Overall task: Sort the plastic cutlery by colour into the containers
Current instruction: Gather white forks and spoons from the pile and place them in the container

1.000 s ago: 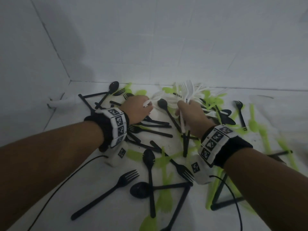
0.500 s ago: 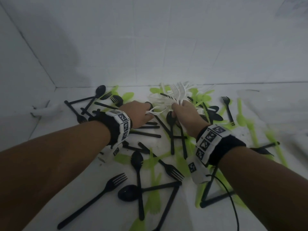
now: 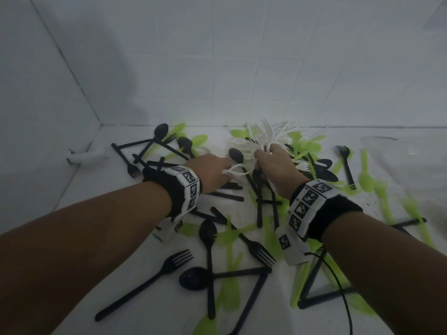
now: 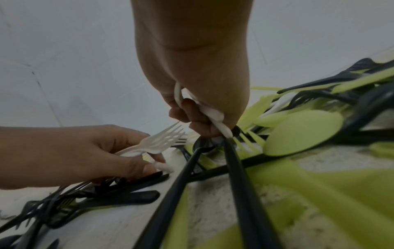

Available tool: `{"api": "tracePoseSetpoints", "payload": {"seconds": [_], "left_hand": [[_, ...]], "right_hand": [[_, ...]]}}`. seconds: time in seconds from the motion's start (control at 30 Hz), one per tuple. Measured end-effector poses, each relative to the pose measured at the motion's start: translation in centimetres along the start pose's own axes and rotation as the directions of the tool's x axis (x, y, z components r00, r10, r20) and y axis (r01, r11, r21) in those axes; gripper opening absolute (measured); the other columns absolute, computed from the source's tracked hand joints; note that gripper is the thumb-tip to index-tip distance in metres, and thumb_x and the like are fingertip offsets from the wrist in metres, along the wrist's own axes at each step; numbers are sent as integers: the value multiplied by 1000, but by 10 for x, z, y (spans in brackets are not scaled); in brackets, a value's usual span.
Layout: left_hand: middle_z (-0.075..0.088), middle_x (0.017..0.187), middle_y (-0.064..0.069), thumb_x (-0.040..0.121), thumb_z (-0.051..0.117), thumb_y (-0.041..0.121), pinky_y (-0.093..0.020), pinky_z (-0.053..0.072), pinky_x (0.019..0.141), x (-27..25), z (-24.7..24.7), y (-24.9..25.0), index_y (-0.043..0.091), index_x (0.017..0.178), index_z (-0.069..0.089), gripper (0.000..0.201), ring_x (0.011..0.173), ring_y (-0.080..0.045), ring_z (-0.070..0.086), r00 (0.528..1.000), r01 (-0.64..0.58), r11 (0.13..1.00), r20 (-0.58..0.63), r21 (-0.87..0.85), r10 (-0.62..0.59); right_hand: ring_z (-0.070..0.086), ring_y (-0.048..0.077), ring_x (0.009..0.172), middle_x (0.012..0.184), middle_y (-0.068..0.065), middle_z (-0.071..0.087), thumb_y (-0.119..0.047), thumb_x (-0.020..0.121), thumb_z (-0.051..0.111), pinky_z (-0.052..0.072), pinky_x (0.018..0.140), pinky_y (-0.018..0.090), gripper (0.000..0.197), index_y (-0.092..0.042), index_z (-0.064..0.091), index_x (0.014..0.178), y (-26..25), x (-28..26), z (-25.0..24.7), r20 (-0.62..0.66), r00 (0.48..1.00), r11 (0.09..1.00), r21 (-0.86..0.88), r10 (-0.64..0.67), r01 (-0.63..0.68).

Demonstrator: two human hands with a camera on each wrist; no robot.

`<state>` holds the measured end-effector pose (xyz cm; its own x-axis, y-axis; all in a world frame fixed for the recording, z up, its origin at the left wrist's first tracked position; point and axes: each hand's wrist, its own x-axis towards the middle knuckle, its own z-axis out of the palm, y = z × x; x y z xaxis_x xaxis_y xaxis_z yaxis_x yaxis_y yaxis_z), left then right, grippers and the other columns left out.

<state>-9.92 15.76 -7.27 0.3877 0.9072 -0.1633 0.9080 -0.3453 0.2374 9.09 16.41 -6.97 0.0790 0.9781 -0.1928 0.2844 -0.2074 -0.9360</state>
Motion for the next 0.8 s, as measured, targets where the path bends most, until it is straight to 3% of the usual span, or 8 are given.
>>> {"api": "tracePoseSetpoints", "payload": {"seconds": [0.13, 0.33, 0.4, 0.5, 0.6, 0.67, 0.73, 0.8], "left_hand": [[57, 82, 3, 96, 52, 48, -32, 38, 60, -1, 0, 2, 21, 93, 52, 27, 76, -20, 57, 992, 101, 991, -67, -82, -107], [60, 97, -5, 97, 59, 32, -33, 42, 70, -3, 0, 1, 13, 114, 46, 29, 85, -25, 57, 948, 281, 930, -82, -236, -307], [57, 93, -3, 97, 57, 28, -35, 44, 72, -8, -5, 2, 14, 120, 40, 32, 84, -25, 59, 907, 325, 855, -122, -404, -402], [62, 105, -5, 98, 52, 30, -35, 48, 78, -18, -18, 3, 15, 129, 40, 37, 86, -22, 62, 835, 337, 677, -125, -654, -536], [61, 107, -4, 91, 48, 42, -38, 49, 86, -34, -30, -2, 14, 128, 50, 47, 99, -27, 63, 774, 341, 538, -95, -771, -626], [63, 94, -3, 95, 48, 36, -34, 49, 73, -49, -34, -8, 15, 115, 58, 31, 84, -23, 62, 755, 284, 479, -114, -830, -645], [60, 82, -3, 99, 49, 27, -34, 44, 68, -64, -32, -17, 16, 95, 60, 17, 73, -20, 57, 761, 262, 553, -184, -791, -622], [54, 77, -4, 104, 46, 25, -36, 37, 64, -79, -28, -26, 16, 84, 52, 23, 68, -20, 50, 762, 297, 682, -265, -668, -591]], "right_hand": [[50, 17, 60, 76, 7, 60, -15, 93, 54, 41, 57, 31, 9, -7, 58, 96, 0, 3, -3, 2, 1000, 1000, -21, -6, 7], [58, 20, 60, 68, 14, 70, -16, 90, 58, 50, 63, 38, 29, -4, 68, 66, 2, 8, -5, 29, 998, 983, -169, -64, 68], [62, 23, 65, 76, 13, 74, -22, 92, 56, 55, 72, 43, 33, -2, 71, 70, -1, 10, -4, 54, 994, 965, -243, -93, 103], [65, 30, 83, 89, 14, 72, -31, 100, 48, 53, 82, 46, 35, -1, 66, 95, -8, 18, 1, 66, 987, 924, -348, -146, 160], [55, 27, 85, 92, 9, 60, -35, 105, 43, 42, 73, 38, 36, -2, 56, 100, -18, 31, 5, 94, 977, 869, -447, -192, 214], [50, 22, 76, 82, 3, 54, -37, 103, 48, 34, 62, 34, 33, -8, 51, 87, -22, 42, 10, 170, 964, 822, -505, -207, 265], [49, 22, 77, 80, 0, 51, -40, 99, 54, 33, 62, 33, 33, -14, 46, 81, -23, 53, 19, 288, 933, 705, -615, -217, 354], [51, 24, 87, 89, 1, 52, -39, 98, 55, 38, 72, 33, 27, -15, 49, 88, -23, 60, 29, 398, 897, 562, -704, -195, 435]]}}
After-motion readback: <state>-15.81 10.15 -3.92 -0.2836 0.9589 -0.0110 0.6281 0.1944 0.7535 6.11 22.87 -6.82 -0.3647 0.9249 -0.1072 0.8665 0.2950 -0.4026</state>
